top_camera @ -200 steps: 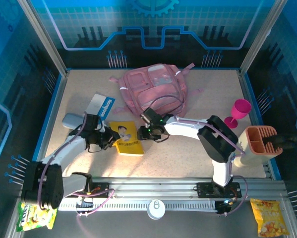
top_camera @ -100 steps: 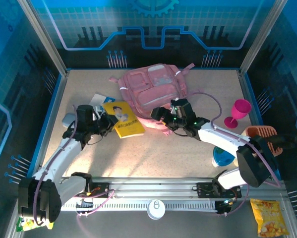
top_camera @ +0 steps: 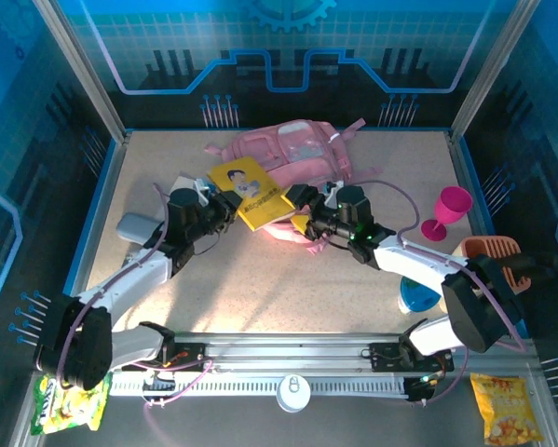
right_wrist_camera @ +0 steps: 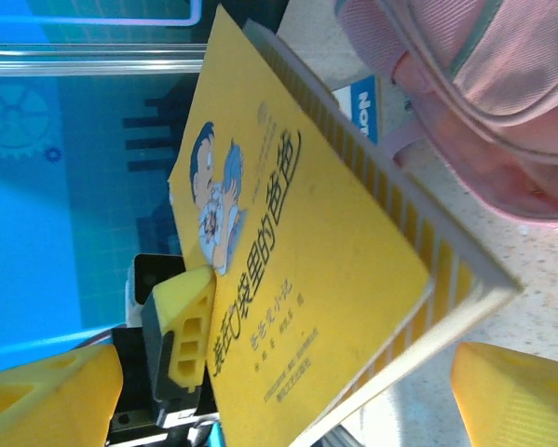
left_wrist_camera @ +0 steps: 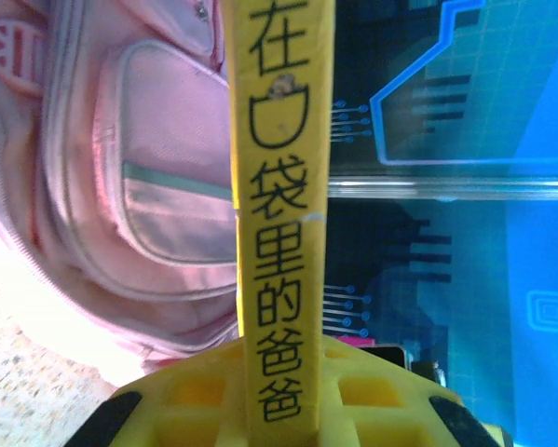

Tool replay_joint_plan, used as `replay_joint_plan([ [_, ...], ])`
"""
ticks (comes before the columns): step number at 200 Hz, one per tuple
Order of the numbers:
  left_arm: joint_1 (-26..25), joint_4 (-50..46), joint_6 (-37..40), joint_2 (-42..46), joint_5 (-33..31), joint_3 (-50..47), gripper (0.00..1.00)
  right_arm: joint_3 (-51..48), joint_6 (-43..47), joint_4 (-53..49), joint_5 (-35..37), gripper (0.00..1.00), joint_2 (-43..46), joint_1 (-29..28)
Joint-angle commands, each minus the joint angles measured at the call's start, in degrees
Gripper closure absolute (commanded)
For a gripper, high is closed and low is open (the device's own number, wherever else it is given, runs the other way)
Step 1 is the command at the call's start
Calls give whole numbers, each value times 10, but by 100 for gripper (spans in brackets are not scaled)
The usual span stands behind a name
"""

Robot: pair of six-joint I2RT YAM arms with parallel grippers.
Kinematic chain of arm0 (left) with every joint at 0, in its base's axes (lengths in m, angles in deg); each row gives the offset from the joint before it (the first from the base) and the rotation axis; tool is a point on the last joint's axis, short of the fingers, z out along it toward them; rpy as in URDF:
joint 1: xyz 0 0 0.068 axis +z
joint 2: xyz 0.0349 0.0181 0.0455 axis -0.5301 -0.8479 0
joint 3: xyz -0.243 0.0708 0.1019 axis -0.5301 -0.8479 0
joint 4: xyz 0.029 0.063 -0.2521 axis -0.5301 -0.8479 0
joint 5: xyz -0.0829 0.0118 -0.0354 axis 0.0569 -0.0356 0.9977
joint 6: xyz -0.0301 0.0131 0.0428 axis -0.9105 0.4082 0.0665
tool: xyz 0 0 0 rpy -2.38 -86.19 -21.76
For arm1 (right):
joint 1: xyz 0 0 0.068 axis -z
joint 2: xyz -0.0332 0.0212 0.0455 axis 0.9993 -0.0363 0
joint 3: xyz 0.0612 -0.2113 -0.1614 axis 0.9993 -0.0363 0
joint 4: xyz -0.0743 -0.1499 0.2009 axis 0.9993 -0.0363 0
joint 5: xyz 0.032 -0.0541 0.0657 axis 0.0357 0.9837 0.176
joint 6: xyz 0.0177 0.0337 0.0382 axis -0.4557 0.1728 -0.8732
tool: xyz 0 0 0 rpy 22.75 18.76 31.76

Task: Pack the student bag

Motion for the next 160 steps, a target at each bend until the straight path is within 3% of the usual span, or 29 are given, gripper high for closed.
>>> replay_joint_plan([
  [1,-10,107,-19,-8,-51,40,100,10,-49,32,25,8,-12,-16],
  [53,-20,147,-48,-25,-68,38,100,64,-75,63,17,12,-70,-34],
  [84,-21,151,-53,-25,-68,34,100,83,-77,99,27,25,-95,-37],
  [125,-22,143,-58,-23,-65,32,100,81,-80,145,36,58,-115,-36],
  [142,-22,129,-54,-22,-65,33,90,78,-80,154,34,78,-119,-32],
  [160,-21,98,-36,-21,-64,39,74,72,-70,150,36,89,-113,-26],
])
